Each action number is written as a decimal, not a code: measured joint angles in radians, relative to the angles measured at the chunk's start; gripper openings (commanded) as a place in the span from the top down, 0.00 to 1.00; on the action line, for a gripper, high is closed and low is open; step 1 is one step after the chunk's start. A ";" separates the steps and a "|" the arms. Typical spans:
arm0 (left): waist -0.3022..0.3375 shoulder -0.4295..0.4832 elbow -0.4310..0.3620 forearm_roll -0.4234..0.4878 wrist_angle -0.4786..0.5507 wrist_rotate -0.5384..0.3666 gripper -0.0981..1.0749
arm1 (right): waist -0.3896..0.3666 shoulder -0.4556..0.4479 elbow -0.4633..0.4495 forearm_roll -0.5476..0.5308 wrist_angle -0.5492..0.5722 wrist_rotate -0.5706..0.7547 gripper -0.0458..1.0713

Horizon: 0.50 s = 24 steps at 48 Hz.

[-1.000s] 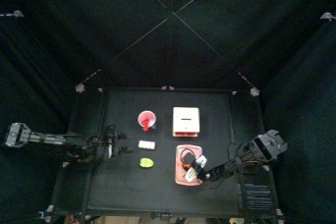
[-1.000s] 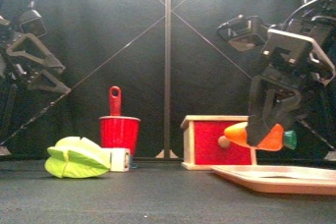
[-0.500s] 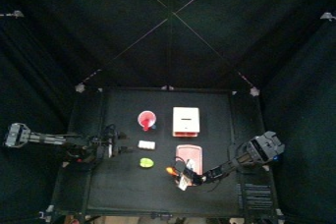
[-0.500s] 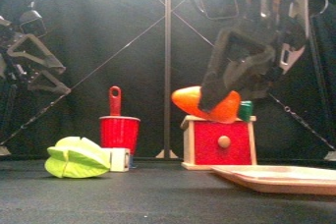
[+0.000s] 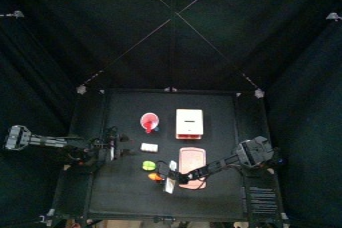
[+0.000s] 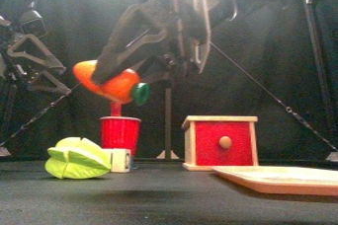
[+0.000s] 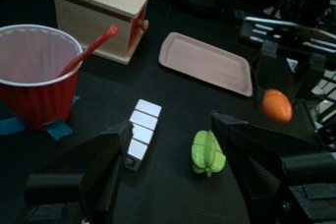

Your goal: Place carrot below starfruit

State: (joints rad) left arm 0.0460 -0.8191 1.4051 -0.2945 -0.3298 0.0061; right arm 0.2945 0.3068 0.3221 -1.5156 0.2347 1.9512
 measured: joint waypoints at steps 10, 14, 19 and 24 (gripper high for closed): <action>0.002 0.000 0.000 -0.002 0.000 -0.005 0.09 | -0.009 0.112 -0.091 -0.026 -0.084 -0.002 0.44; 0.000 0.000 0.000 -0.002 0.000 -0.005 0.09 | -0.012 0.133 -0.110 -0.051 -0.107 -0.002 0.44; 0.002 0.000 0.000 -0.002 0.000 -0.005 0.09 | -0.015 0.149 -0.129 -0.069 -0.110 -0.002 0.44; 0.002 0.000 0.000 -0.002 0.000 -0.005 0.09 | -0.018 0.167 -0.144 -0.075 -0.110 -0.002 0.43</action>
State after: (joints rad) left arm 0.0476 -0.8191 1.4051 -0.2961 -0.3298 0.0015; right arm 0.2761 0.4740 0.1779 -1.5907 0.1243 1.9497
